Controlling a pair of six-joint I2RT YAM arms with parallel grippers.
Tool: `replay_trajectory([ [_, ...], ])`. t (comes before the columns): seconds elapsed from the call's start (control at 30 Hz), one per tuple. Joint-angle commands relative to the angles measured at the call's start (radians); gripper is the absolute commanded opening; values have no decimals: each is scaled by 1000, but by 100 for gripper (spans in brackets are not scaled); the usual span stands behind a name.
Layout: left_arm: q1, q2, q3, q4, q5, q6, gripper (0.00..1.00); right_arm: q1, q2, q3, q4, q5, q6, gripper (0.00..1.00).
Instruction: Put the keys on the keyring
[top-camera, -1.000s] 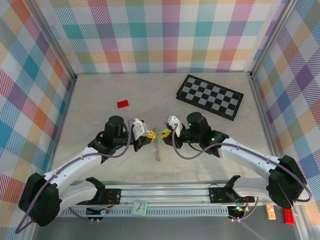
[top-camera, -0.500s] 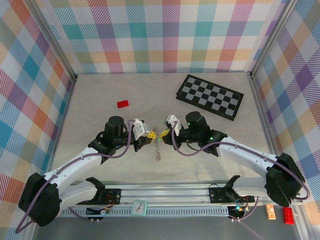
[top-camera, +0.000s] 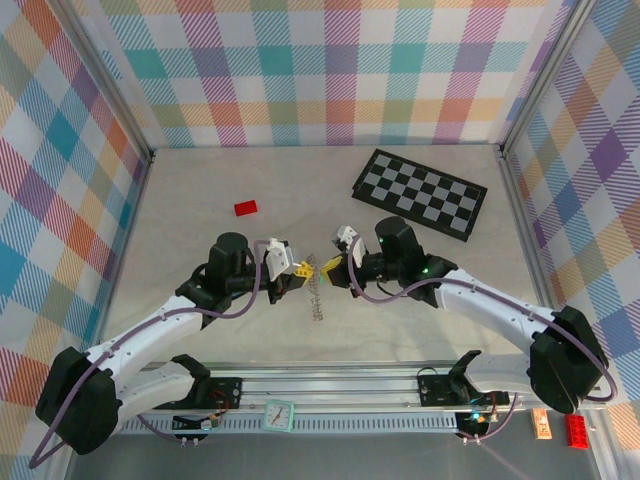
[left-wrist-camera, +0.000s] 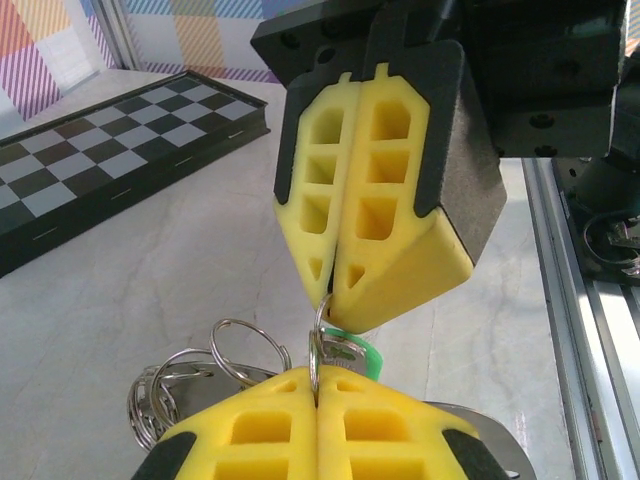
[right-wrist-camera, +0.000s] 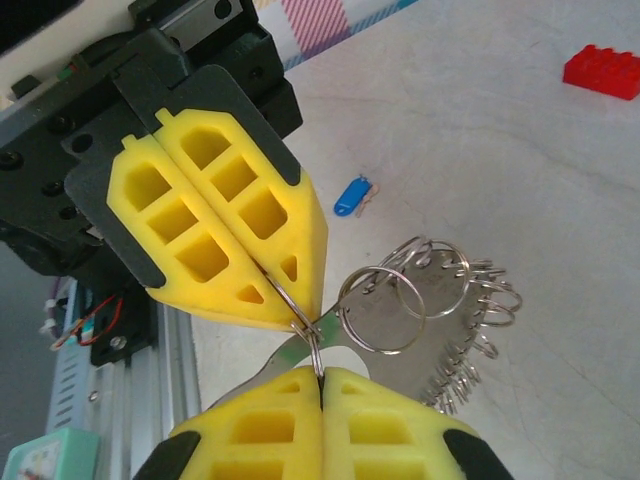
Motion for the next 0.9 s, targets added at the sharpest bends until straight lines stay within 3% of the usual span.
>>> replay_trajectory([
  [0.0,-54,-21,31,61,14,-8,0,-10,22,42,-43,-106,-23,0],
  [0.23,-98,-10,-11,192,-82,-45,0,-29,62,60,-103,-162,-44,0],
  [0.6,-110,16,-15,228,-67,-47,0,-74,80,71,-135,-186,-24,0],
  [0.73,-115,30,-31,278,-71,-70,0,-74,109,86,-138,-203,-28,5],
  [0.87,-116,40,-54,337,-85,-100,0,-74,81,74,-115,-178,-48,22],
])
